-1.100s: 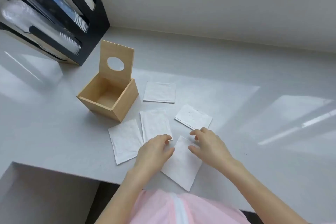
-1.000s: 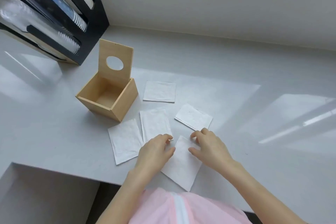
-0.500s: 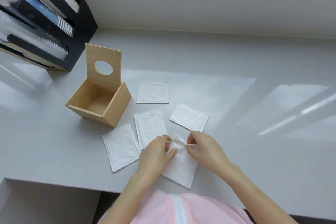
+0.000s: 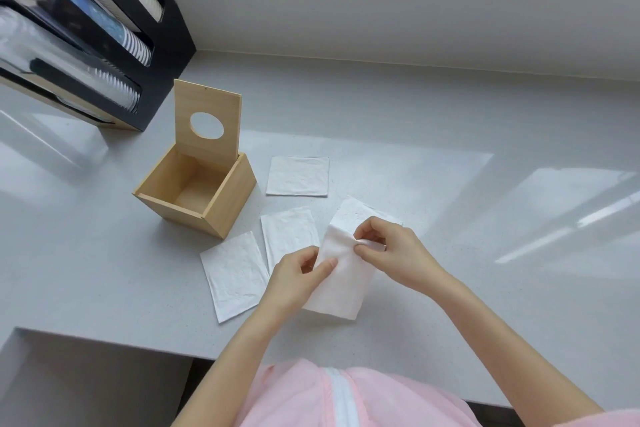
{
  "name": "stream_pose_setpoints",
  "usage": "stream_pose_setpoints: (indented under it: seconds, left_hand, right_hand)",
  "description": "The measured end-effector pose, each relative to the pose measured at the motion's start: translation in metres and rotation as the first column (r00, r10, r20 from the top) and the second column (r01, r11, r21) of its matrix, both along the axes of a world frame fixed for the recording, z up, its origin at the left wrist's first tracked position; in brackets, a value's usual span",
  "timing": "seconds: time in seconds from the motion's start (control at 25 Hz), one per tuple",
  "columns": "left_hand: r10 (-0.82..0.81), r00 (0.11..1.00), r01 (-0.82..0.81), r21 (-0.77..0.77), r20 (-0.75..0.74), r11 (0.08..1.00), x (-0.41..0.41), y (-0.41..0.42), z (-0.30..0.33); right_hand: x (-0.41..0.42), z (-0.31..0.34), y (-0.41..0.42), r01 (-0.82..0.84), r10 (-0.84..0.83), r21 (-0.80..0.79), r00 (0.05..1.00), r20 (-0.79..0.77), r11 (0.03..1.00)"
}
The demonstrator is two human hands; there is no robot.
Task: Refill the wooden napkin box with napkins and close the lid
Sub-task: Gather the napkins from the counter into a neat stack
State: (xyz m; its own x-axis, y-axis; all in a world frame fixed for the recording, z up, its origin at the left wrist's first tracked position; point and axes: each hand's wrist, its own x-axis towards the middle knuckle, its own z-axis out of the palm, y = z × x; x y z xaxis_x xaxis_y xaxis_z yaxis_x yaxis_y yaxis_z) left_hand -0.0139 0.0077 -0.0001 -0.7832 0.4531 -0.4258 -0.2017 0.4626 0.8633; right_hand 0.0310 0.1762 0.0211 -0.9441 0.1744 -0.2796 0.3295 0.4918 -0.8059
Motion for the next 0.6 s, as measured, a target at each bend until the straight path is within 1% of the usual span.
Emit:
stream_pose_setpoints:
  seconds: [0.16, 0.24, 0.28, 0.36, 0.44, 0.48, 0.6]
  left_hand:
    - [0.069, 0.997, -0.071, 0.059, 0.032, 0.996, 0.0, -0.004, 0.002]
    - [0.101, 0.994, -0.103, 0.061, 0.031, 0.993, -0.002, -0.006, 0.002]
    - [0.125, 0.992, -0.126, 0.053, 0.026, 0.991, -0.003, -0.007, 0.001]
    - [0.188, 0.982, -0.188, 0.02, 0.001, 0.982, -0.005, -0.009, -0.001]
    - [0.25, 0.968, -0.25, 0.011, 0.001, 0.968, -0.006, -0.009, -0.001]
    - [0.271, 0.963, -0.271, 0.016, 0.008, 0.963, -0.006, -0.009, -0.001]
    - [0.289, 0.957, -0.291, 0.055, 0.038, 0.955, -0.003, -0.011, 0.002]
  right_hand:
    - [-0.01, 0.005, 0.005, -0.024, 0.024, 0.002, 1.0, -0.006, 1.0]
    - [-0.017, 0.003, 0.015, 0.042, -0.042, 0.028, 0.999, -0.002, 0.999]
    - [-0.02, -0.001, 0.02, 0.095, -0.095, 0.069, 0.995, -0.003, 0.993]
    - [-0.025, -0.011, 0.028, 0.168, -0.175, 0.24, 0.985, 0.007, 0.956]
    - [-0.028, -0.022, 0.029, 0.107, -0.149, 0.429, 0.987, 0.065, 0.897]
    - [-0.03, -0.026, 0.028, 0.059, -0.122, 0.492, 0.988, 0.096, 0.869]
    - [-0.035, -0.032, 0.024, 0.0, -0.103, 0.554, 0.983, 0.155, 0.833]
